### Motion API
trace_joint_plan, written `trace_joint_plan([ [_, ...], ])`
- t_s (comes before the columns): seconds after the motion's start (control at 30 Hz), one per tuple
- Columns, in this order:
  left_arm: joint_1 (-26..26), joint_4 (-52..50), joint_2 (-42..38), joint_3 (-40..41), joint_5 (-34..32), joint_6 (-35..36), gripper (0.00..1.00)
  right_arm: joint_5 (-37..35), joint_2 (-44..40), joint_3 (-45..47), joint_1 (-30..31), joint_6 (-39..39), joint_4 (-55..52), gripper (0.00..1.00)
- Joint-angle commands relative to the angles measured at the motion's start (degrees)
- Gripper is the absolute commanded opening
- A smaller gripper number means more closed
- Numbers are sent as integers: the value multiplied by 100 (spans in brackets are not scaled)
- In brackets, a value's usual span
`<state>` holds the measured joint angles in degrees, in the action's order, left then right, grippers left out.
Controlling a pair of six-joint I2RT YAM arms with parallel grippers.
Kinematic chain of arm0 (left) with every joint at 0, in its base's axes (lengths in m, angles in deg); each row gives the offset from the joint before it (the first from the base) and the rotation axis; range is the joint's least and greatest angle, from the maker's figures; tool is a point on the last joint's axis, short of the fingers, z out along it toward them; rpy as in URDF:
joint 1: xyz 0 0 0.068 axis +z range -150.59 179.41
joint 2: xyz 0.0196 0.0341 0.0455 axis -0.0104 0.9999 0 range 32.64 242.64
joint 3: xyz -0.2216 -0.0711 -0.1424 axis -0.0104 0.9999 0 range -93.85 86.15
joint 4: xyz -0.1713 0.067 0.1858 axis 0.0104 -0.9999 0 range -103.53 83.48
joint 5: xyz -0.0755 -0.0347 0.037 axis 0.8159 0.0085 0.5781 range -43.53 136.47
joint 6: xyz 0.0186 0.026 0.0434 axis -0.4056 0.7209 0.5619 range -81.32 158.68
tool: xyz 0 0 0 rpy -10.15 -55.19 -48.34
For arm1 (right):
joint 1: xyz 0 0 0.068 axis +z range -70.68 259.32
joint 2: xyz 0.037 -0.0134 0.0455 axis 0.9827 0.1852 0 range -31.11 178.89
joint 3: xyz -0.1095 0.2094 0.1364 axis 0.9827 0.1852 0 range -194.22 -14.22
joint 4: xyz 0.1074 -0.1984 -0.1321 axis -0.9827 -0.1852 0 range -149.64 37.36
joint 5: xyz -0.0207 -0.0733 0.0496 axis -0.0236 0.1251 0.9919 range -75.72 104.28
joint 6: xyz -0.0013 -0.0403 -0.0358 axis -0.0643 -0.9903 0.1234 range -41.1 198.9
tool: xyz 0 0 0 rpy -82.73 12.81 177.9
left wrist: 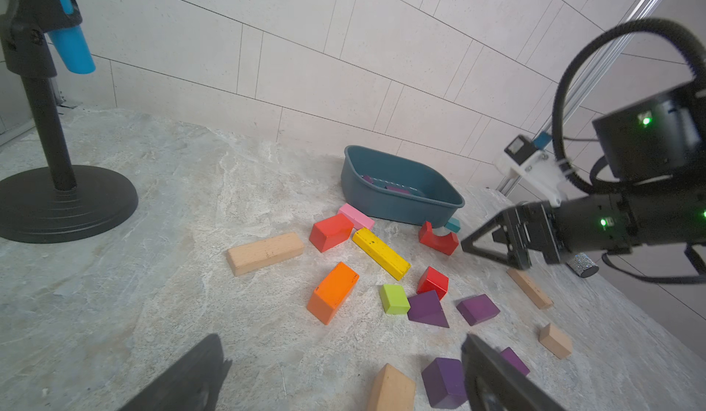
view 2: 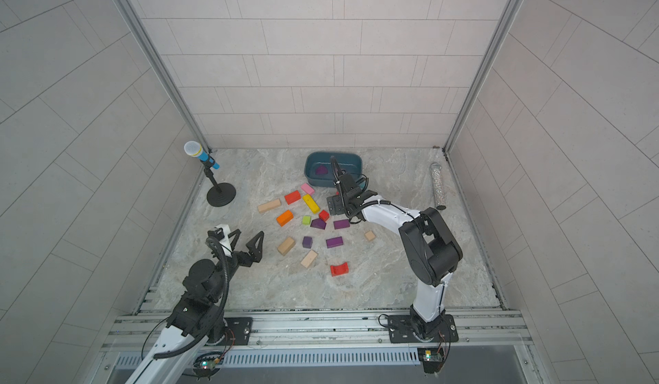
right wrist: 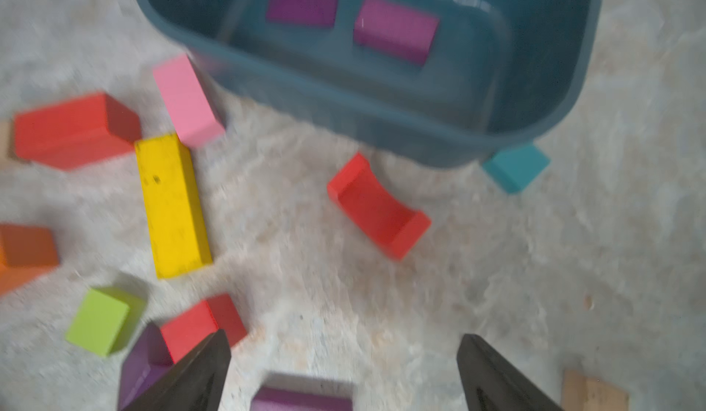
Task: Pick purple bricks into the storage bin
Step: Pick up the building block from the center of the board.
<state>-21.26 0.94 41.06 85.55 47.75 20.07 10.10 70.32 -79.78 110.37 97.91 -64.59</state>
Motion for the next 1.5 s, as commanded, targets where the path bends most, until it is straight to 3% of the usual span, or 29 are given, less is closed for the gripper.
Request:
trace_joint_plan([
  [0.0, -18, 172, 19, 107, 21, -26, 100, -176, -581, 321, 108, 230, 226, 97],
  [0.2, -18, 135, -20, 95, 30, -17, 100, -50, -992, 945, 279, 358, 427, 96],
  [0.43, -17, -14, -169, 78, 38, -28, 100, 388, -576, 1089, 279, 434, 717, 94],
  [0.87, -22, -2, -127, 69, 37, -29, 100, 532, 89, 1091, 297, 552, 1070, 92],
  [1.23, -24, 97, -19, 86, 45, -41, 100, 375, 281, 1116, 297, 569, 1098, 74],
  [1.47, -17, 93, -25, 86, 39, -33, 100, 379, 299, 1124, 301, 600, 1098, 70],
])
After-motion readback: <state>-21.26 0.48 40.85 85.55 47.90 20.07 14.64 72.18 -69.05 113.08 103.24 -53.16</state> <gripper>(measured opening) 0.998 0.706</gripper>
